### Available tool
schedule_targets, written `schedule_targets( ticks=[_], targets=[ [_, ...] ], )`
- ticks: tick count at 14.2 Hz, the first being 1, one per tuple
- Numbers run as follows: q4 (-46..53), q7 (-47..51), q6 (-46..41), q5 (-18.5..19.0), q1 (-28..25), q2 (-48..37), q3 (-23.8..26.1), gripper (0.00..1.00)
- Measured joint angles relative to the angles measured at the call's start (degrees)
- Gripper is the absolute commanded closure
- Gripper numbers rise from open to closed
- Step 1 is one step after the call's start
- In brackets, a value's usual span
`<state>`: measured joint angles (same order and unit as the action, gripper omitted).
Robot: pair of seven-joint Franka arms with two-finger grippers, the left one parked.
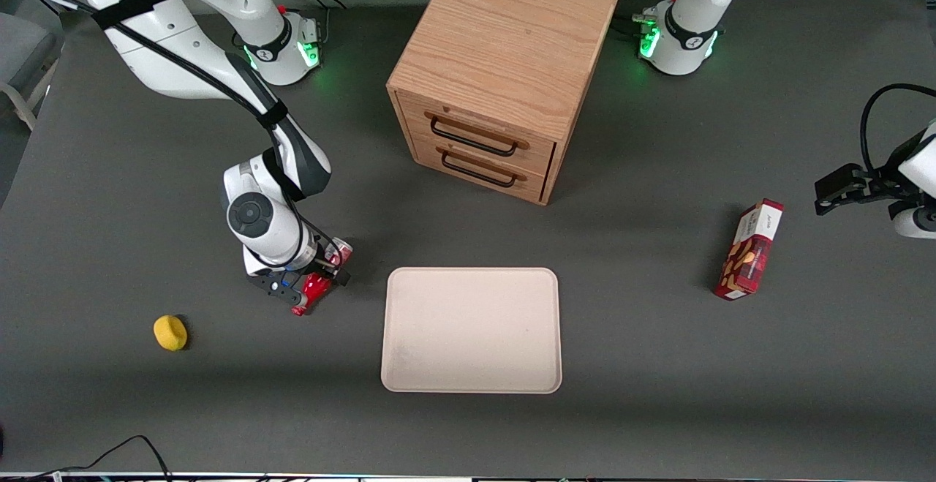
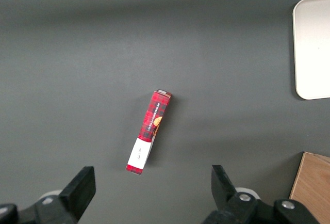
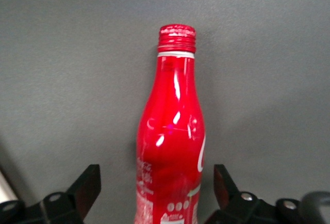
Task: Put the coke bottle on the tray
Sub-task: 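Close the right gripper around the bottle's body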
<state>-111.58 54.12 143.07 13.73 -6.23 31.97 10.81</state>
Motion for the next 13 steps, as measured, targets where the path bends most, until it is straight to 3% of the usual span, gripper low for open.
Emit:
schedule_targets(
  ticks=[1, 2, 3, 4, 9, 13],
  targets=[
    [0.0, 0.8, 0.0, 1.0, 0.0, 0.2, 0.0, 0.23],
    [0.0, 1.1, 0.1, 1.5, 0.0, 0.4, 0.0, 0.44],
    [0.0, 1.2, 0.1, 1.7, 0.0, 0.5, 0.0, 0.78],
    [0.0, 1.2, 0.0, 2.0, 0.0, 0.5, 0.0, 1.0],
    [0.2, 1.3, -0.4, 3.0, 0.0, 0.4, 0.2, 1.0],
    [3.4, 0.8, -11.9, 3.1, 0.9, -4.7, 1.9, 1.0]
  ],
)
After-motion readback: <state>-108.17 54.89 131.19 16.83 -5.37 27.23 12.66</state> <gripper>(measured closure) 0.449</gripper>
